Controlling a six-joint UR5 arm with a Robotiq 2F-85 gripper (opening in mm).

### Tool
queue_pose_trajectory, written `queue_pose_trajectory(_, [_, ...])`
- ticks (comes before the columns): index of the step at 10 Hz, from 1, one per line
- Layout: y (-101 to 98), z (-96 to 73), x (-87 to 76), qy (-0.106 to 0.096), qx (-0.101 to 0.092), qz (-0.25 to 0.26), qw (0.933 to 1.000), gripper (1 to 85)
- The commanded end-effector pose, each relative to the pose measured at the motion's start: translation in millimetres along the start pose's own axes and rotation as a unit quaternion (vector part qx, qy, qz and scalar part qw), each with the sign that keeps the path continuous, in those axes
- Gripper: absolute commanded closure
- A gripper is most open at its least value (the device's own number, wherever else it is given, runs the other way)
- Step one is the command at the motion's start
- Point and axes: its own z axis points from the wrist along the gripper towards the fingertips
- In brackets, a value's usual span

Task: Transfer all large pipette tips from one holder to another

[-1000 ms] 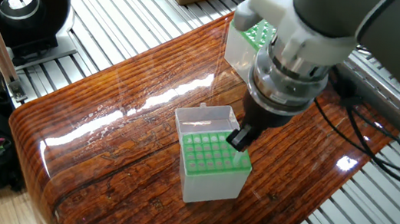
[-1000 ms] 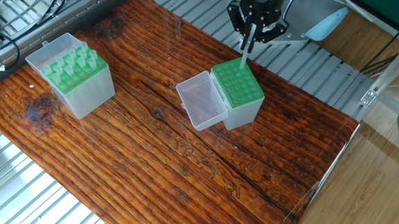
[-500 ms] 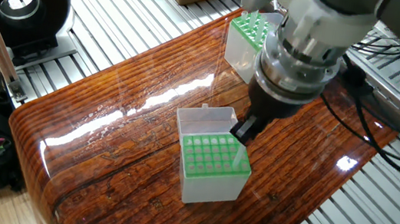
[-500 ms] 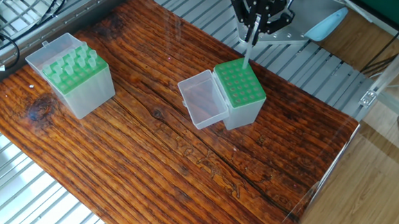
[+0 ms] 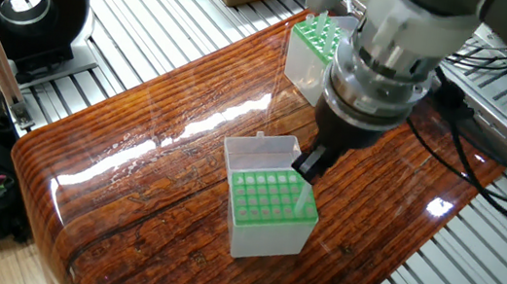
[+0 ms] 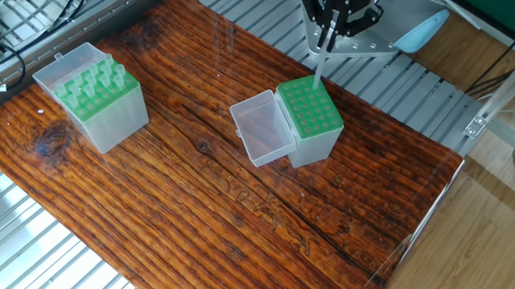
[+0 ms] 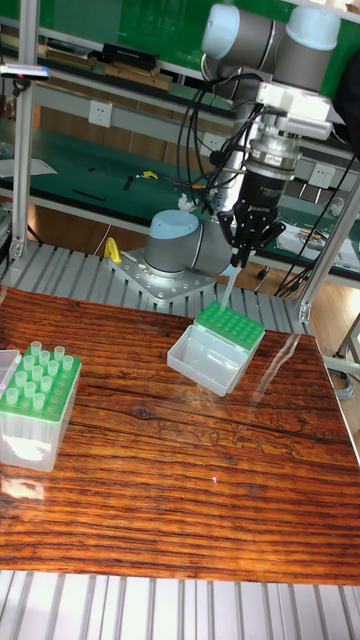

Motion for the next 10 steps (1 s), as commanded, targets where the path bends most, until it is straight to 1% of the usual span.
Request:
queue_pose_trajectory(1, [1.7, -14.2, -3.0, -0.002, -0.006, 0.0, 1.0, 76.7])
queue_pose_trajectory(3, [3.0, -22.6, -4.2, -0.002, -0.009, 0.0, 1.0, 76.7])
queue_pose_trajectory(7, [3.2, -33.6, -4.6, -0.002, -0.01, 0.001, 0.9999, 76.7])
queue_pose_trajectory(10, [2.6, -43.8, -4.6, 0.0, -0.018, 0.001, 0.9998, 76.7])
